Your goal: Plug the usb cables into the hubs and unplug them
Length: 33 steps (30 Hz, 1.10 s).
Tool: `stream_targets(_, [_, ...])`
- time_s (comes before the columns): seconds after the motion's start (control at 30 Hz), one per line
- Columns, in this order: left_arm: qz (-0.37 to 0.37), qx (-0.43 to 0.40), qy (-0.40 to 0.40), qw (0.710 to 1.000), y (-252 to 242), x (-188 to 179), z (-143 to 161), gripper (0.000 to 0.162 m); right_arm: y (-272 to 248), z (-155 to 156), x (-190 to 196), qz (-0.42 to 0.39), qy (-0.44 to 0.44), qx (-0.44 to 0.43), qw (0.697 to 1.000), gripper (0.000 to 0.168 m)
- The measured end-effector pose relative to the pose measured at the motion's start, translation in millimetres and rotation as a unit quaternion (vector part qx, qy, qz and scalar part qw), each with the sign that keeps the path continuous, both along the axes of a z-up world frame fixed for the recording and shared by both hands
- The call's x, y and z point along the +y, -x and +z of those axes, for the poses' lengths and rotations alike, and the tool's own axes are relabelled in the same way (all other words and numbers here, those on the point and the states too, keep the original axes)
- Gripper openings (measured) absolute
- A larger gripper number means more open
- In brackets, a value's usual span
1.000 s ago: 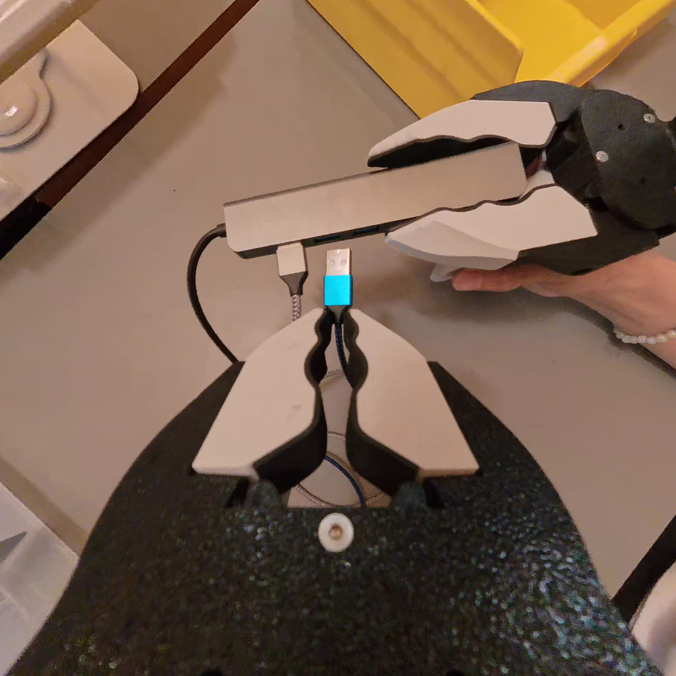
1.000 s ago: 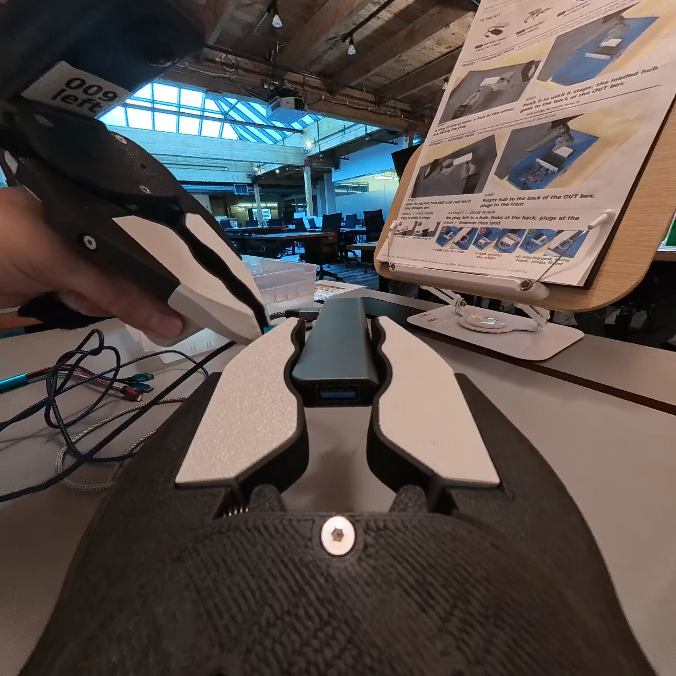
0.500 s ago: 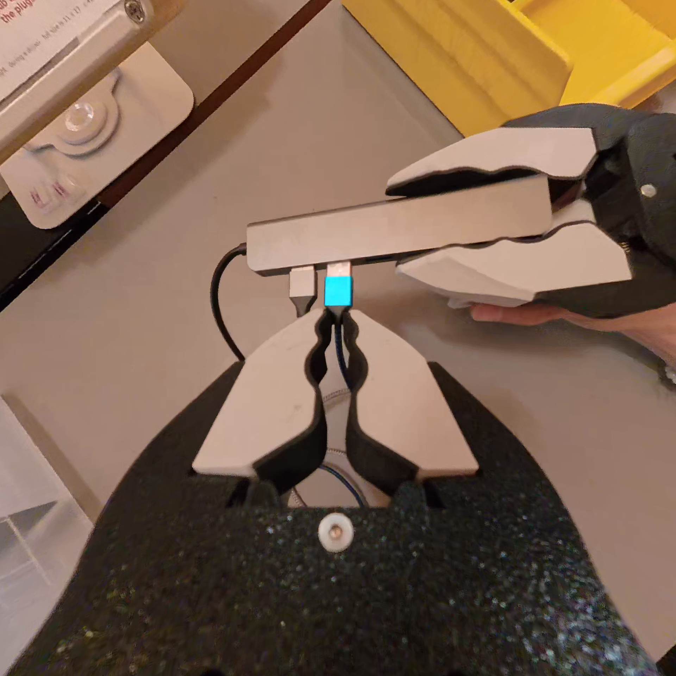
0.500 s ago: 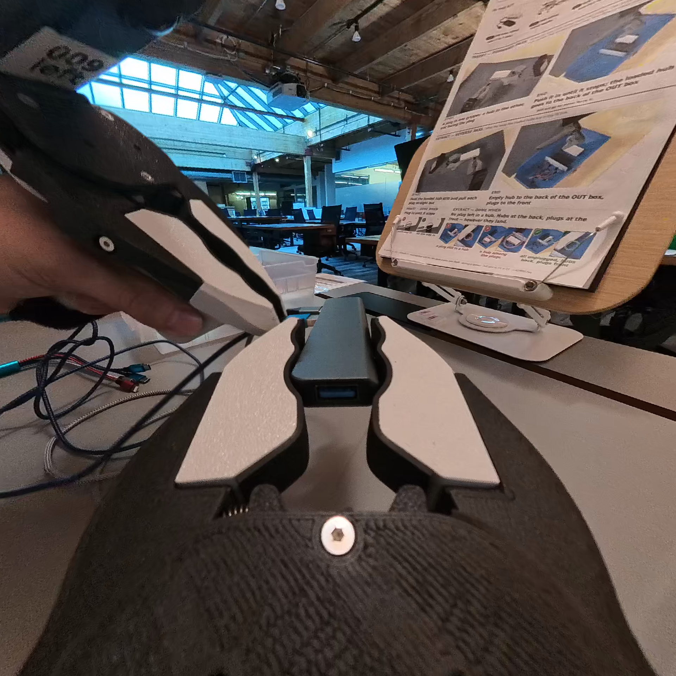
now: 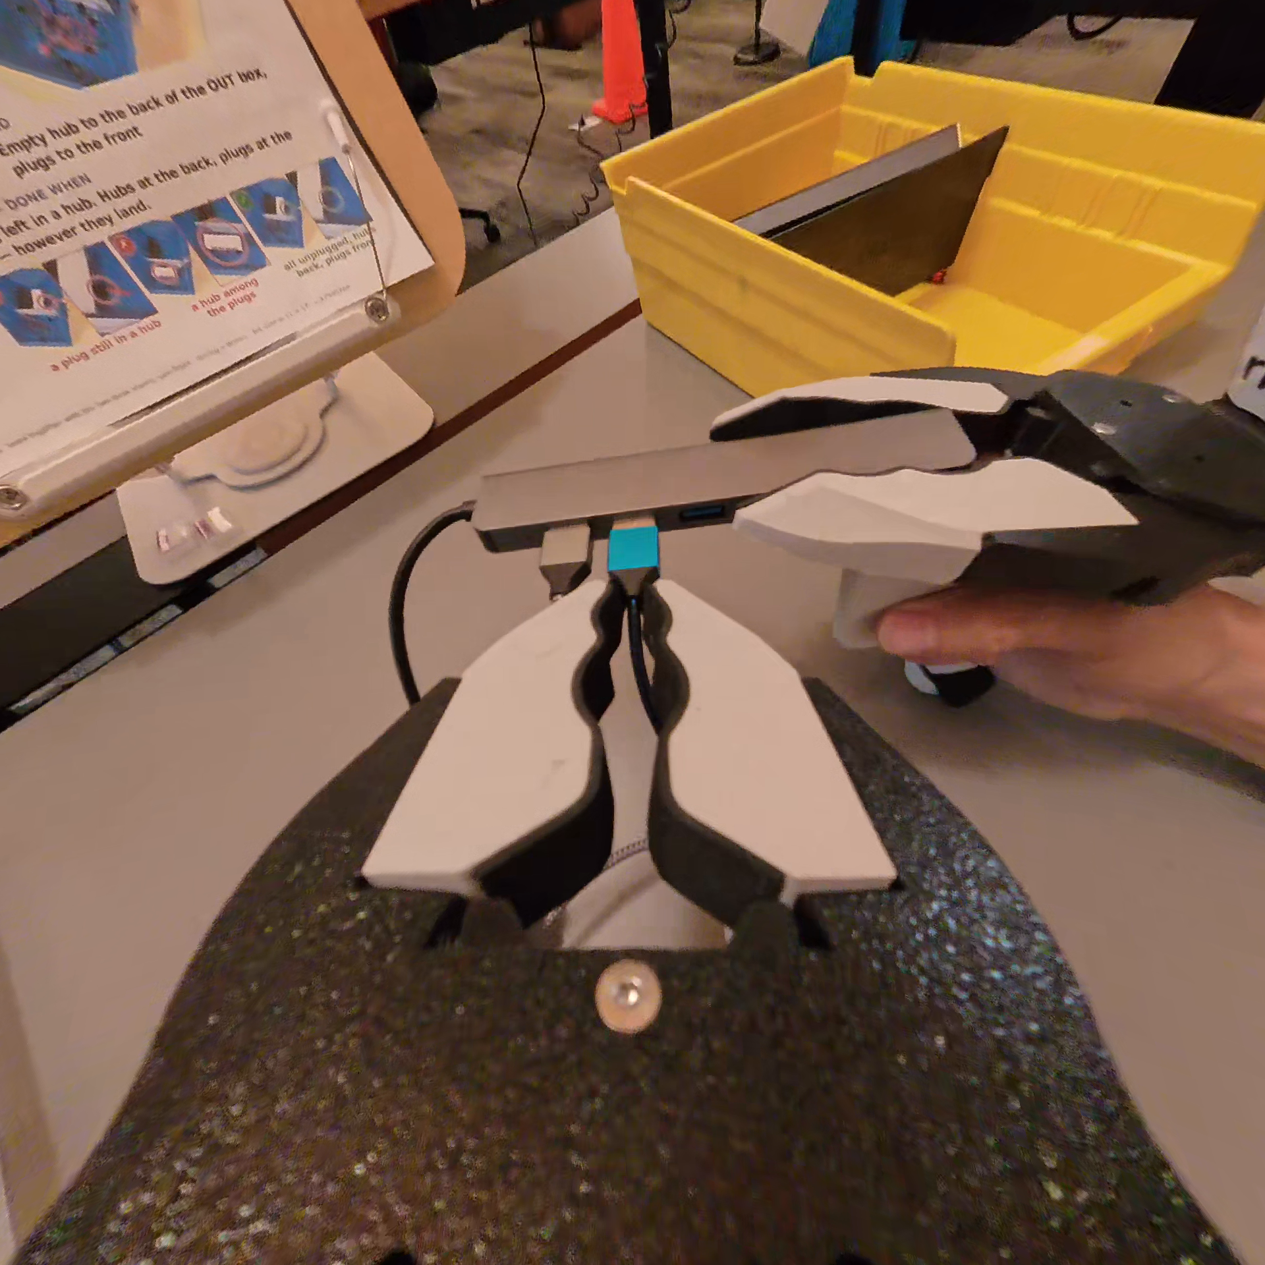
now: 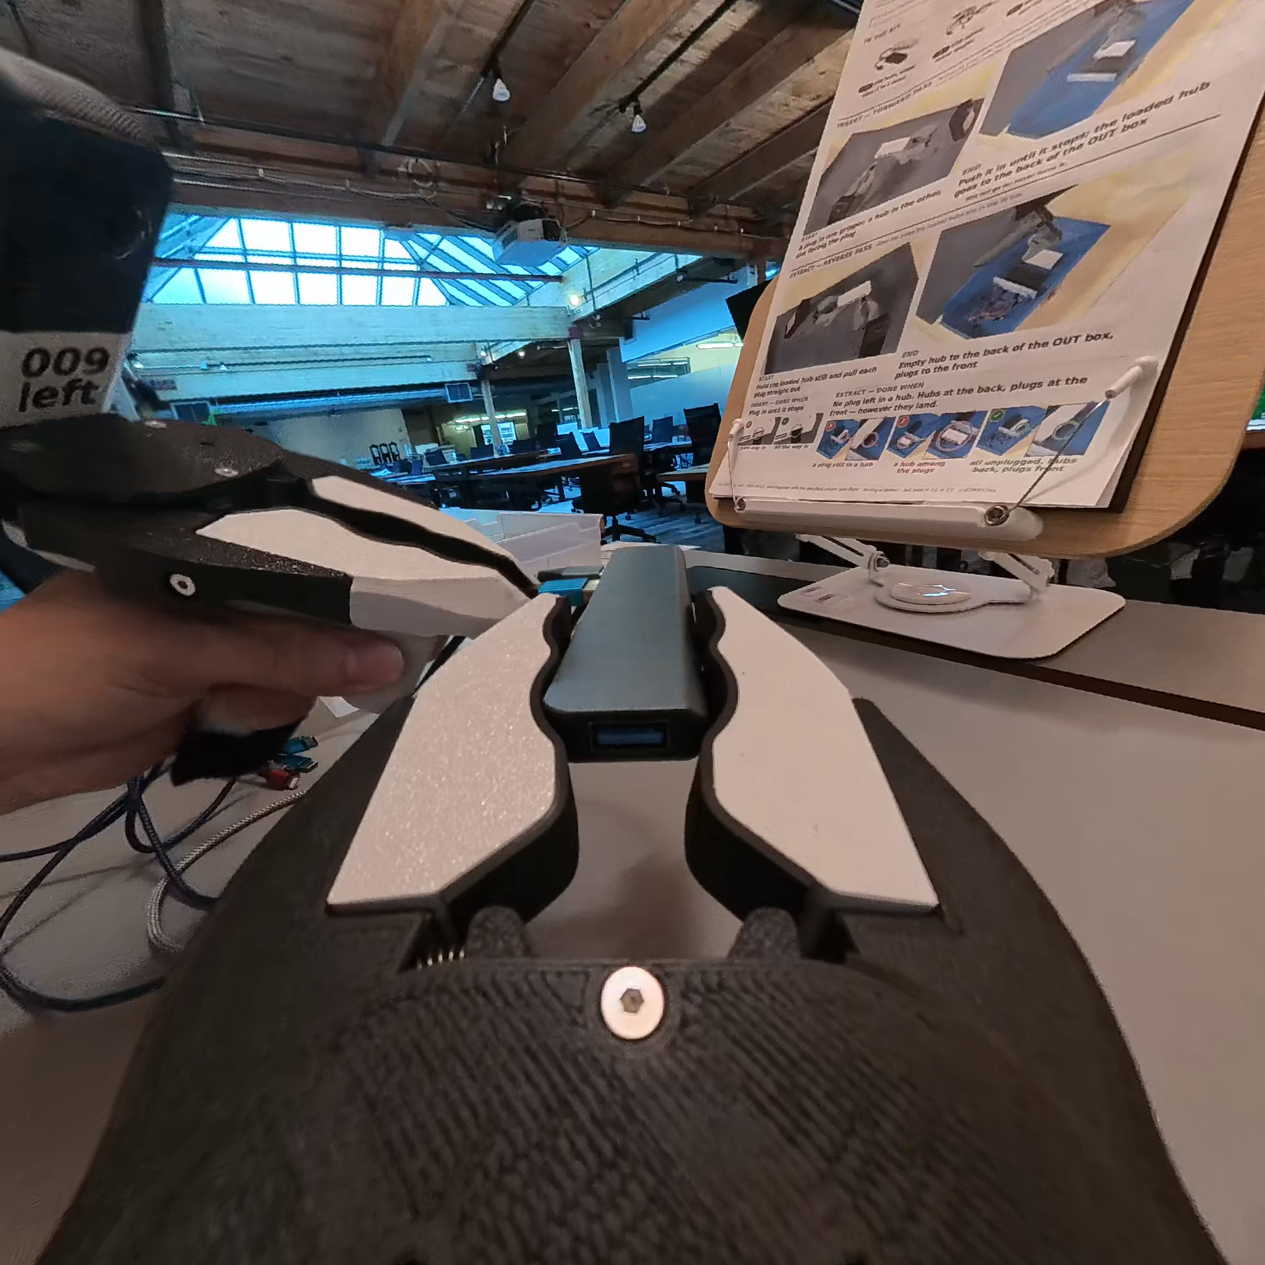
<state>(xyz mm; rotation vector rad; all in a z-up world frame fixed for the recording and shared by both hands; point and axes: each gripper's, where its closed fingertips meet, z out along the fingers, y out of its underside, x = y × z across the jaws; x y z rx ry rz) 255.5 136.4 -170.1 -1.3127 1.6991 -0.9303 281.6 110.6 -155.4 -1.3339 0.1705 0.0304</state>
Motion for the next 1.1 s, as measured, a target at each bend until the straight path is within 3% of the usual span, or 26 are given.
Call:
stream_targets(0.23, [0.005, -0.020, -0.035, 0.999, -0.5, 3.0, -2.1, 0.005, 0.8, -2.3, 3.5, -0.004, 0.014, -0.006, 1.000, 0.037])
stream_targets(0.37, [0.017, -0.037, -0.019, 0.999, -2.3, 4.8, 0.2, 0.005, 0.5, -3.4, 4.9, -0.018, 0.022, -0.011, 1.000, 0.037])
stream_targets(0.47, [0.024, -0.065, 0.041, 0.997, -5.0, 4.6, 7.5, 0.004, -0.3, -3.9, 5.4, -0.021, 0.024, -0.010, 0.999, 0.037])
stream_targets(0.57, [0.026, -0.105, -0.040, 0.993, -7.2, 1.8, 28.4, 0.001, 14.4, -11.6, 14.1, 0.015, 0.062, -0.036, 0.997, 0.032])
stream_targets(0.6, [0.019, -0.095, -0.063, 0.993, -10.8, -4.5, 34.6, 0.000, 26.5, -17.0, 19.9, 0.031, 0.088, -0.067, 0.993, 0.016])
stream_targets(0.67, [0.020, -0.065, -0.109, 0.992, -14.8, -6.8, 40.9, 0.000, 12.0, -10.3, 18.4, -0.033, 0.059, -0.039, 0.997, 0.011])
stream_targets(0.7, [0.014, -0.063, -0.111, 0.992, -15.1, -8.0, 41.7, 0.000, 13.2, -9.8, 17.9, -0.010, 0.053, -0.024, 0.998, 0.011])
stream_targets(0.83, [-0.015, -0.082, -0.054, 0.995, -12.6, -12.8, 22.3, 0.000, 10.0, -7.3, 13.7, 0.005, 0.035, 0.002, 0.999, 0.011])
stream_targets(0.97, [-0.041, -0.117, -0.016, 0.992, -4.5, -20.2, 16.3, 0.000, 16.3, -9.2, 17.4, -0.022, 0.054, -0.045, 0.997, 0.011])
stream_targets(1.1, [-0.039, -0.115, 0.083, 0.989, 8.8, -19.3, 14.4, 0.036, 8.6, -12.1, 15.5, -0.113, 0.088, -0.144, 0.979, 0.010])
